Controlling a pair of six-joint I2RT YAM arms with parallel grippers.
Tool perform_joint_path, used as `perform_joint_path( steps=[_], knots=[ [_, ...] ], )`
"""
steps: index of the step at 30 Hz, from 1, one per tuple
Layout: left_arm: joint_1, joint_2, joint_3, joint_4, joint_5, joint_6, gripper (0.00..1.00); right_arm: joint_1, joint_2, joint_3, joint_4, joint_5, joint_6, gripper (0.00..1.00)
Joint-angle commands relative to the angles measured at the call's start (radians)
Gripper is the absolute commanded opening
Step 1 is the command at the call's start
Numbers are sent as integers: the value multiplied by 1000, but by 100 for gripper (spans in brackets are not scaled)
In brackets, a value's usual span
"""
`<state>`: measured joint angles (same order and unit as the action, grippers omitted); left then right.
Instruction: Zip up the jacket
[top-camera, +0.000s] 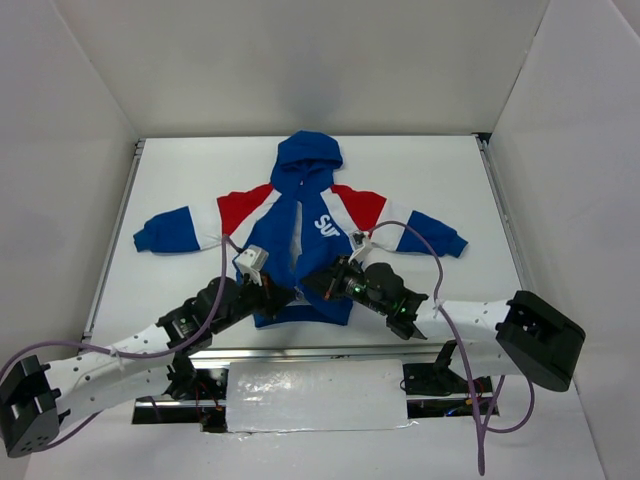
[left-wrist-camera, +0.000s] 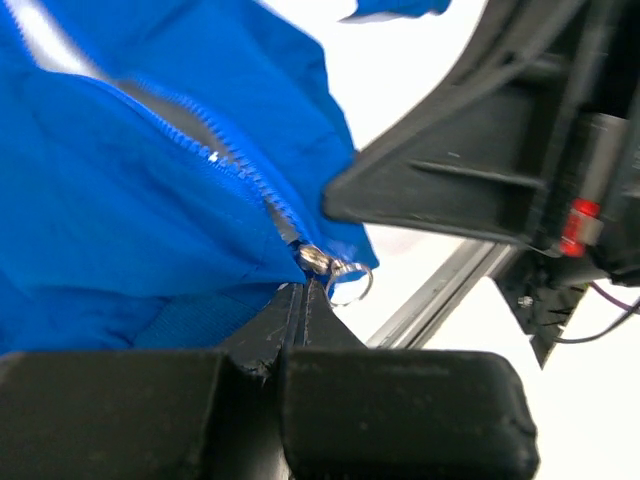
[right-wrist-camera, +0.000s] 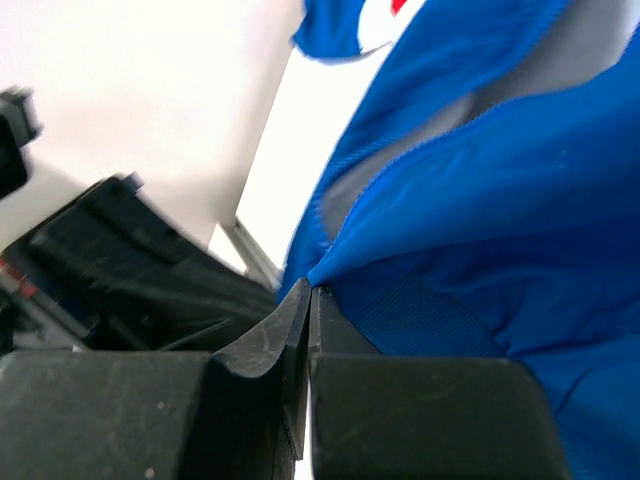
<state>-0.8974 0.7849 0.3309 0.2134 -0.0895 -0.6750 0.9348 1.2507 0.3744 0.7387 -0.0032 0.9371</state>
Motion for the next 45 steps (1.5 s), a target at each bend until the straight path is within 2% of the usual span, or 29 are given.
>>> perform_joint_path(
  steps=[1,6,10,15,19,21,25,30,34,38,40,41,42,43,45],
  knots=[
    [-9,-47,-21,106,163,37,0,-2,-40,60,-22,180,32,0],
    [-8,-64,-44,133,243,52,0,-2,-23,72,-56,232,61,0],
    [-8,-56,-49,136,244,58,0,-2,-31,57,-36,224,72,0],
    [-8,-79,-61,133,195,42,0,-2,-27,-5,103,122,40,0],
    [-8,-114,-79,161,163,11,0,1,-11,-113,322,83,20,0],
    [-8,-116,-67,146,131,-6,0,-1,10,-140,426,1,-24,0],
    [-8,-98,-36,119,103,-24,0,1,56,-160,549,-137,-47,0],
    [-8,-73,-12,119,112,-44,0,1,111,-192,697,-196,-58,0],
    [-8,-56,-12,136,132,-57,14,-1,119,-196,716,-199,-66,0],
    [-8,-67,-23,153,137,-72,34,1,98,-187,674,-190,-83,0],
    [-8,-79,-30,165,139,-72,38,-1,78,-178,624,-184,-98,0],
    [-8,-85,-35,170,139,-74,37,1,72,-177,608,-182,-103,0],
    [-8,-90,-39,175,132,-77,5,1,63,-170,575,-178,-109,0],
    [-8,-102,-41,164,122,-80,0,-1,58,-167,558,-179,-112,0],
    [-8,-114,-47,164,105,-77,0,1,41,-167,512,-176,-115,0]
  ],
)
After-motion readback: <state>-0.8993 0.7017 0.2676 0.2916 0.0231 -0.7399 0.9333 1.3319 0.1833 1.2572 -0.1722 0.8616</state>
